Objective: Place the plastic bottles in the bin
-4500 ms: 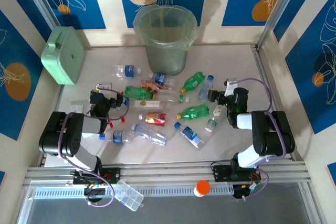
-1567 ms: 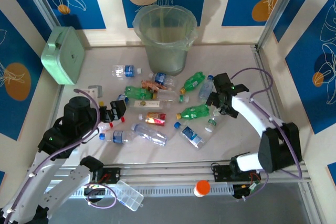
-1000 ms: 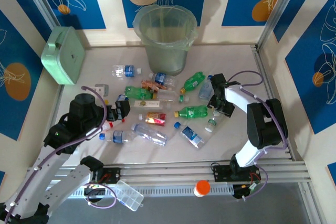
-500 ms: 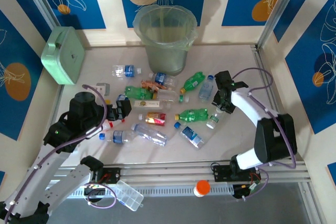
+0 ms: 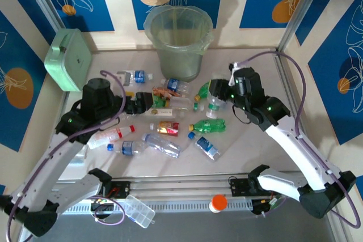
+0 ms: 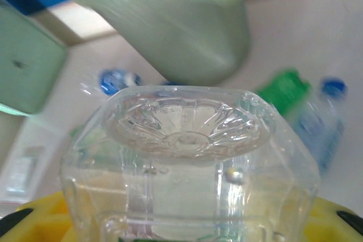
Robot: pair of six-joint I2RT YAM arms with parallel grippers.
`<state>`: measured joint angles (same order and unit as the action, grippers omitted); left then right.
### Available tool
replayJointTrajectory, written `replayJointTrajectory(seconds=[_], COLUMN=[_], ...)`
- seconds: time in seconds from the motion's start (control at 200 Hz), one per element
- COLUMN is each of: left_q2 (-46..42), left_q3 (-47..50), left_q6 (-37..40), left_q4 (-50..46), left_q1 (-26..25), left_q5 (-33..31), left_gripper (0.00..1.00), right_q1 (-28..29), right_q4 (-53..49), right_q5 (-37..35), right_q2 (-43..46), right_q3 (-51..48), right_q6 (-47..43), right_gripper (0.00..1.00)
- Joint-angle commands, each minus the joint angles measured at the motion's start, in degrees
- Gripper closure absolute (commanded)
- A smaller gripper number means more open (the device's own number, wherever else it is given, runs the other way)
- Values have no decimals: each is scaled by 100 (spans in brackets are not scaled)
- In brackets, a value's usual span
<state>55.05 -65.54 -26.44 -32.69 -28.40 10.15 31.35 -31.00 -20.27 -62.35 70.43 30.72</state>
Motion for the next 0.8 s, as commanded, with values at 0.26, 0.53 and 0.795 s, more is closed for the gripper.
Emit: replayJointTrajectory(seconds=[0.26,0.53,0.795], left_q2=[822,711,619], left_q3=[-635,437,759], left_q6=[1192,1158,1142], left_q4=[987,2118,2325], left_q1=[-7,-7,-7], left_q5=[-615,-556,-814], left_gripper=[1,1,1], right_q1=[-451,-868,-1166], right_q4=[1109,296,639], right_q5=[683,1083,1738], right_q2=[-2687,-5784,-7438], right_q3=[3560,7727,9004], right_q6=[-1017,-1129,-541], right_gripper=[59,59,59])
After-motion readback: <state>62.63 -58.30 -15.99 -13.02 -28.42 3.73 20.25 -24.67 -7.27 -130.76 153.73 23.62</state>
